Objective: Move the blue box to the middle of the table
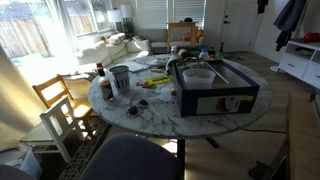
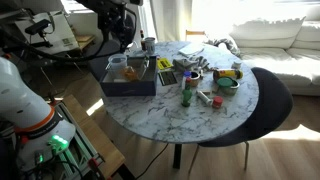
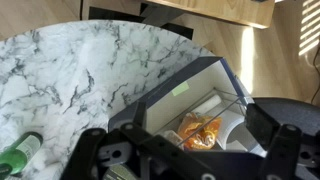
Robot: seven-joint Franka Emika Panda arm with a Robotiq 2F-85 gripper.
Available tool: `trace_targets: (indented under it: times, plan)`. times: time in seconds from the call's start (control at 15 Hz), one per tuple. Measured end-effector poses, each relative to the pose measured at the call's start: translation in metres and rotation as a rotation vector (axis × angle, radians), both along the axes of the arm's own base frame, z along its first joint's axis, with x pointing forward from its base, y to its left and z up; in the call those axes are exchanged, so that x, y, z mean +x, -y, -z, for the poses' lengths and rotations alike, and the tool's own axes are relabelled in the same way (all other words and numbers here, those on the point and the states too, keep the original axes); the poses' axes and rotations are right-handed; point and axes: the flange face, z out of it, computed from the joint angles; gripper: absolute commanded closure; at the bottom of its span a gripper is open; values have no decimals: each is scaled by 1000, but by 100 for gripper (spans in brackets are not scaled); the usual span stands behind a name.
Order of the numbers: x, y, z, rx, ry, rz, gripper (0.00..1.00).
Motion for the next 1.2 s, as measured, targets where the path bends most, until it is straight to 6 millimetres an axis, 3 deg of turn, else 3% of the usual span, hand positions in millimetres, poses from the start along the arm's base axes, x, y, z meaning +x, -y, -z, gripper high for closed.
trace_targets:
  times: [1.0,1.2]
  plan:
    - [0,0,0,0,0,0,0]
    - [1,-9,3,-21,-22,36,0]
